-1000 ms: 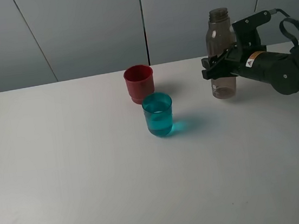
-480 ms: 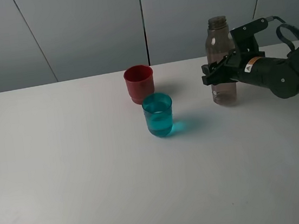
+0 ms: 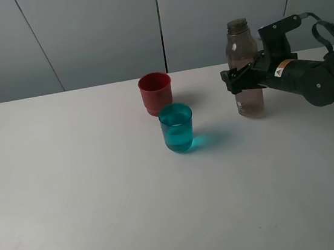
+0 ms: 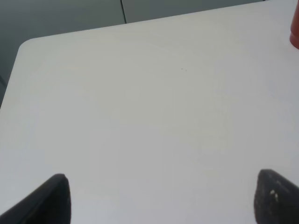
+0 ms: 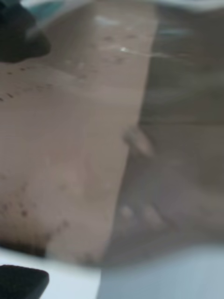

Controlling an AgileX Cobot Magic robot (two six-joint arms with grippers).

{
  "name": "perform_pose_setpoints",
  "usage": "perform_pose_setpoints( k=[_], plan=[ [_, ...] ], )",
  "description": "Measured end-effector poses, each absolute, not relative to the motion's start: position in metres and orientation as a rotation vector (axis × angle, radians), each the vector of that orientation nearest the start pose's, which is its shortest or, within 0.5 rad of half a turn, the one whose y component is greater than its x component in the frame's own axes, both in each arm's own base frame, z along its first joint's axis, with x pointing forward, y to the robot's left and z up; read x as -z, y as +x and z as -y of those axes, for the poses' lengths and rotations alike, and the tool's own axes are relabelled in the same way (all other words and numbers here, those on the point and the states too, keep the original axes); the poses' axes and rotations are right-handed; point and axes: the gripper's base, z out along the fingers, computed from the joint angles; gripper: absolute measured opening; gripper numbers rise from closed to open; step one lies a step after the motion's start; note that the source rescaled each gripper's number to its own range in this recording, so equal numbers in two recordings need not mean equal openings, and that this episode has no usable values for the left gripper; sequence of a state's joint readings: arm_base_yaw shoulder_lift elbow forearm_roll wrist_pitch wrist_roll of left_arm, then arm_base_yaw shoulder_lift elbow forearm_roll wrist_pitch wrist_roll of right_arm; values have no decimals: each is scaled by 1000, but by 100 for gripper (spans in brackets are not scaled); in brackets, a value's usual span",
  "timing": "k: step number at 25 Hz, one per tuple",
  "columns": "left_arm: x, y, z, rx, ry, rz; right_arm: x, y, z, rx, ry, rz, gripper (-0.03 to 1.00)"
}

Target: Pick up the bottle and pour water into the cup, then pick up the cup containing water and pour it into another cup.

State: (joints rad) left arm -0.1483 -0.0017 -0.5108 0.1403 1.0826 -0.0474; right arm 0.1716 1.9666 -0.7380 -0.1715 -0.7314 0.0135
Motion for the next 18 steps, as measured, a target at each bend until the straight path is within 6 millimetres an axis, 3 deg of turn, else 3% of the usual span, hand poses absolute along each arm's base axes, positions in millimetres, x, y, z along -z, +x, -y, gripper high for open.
perform_pose_setpoints(
  k=[9, 18],
  plan=[
    [-279, -6, -12, -46, 94, -2044, -153, 337, -69, -145, -348, -1852, 100],
    [-279, -6, -12, -46, 94, -2044, -159, 335, -69, -145, -346, -1842, 100]
  ],
)
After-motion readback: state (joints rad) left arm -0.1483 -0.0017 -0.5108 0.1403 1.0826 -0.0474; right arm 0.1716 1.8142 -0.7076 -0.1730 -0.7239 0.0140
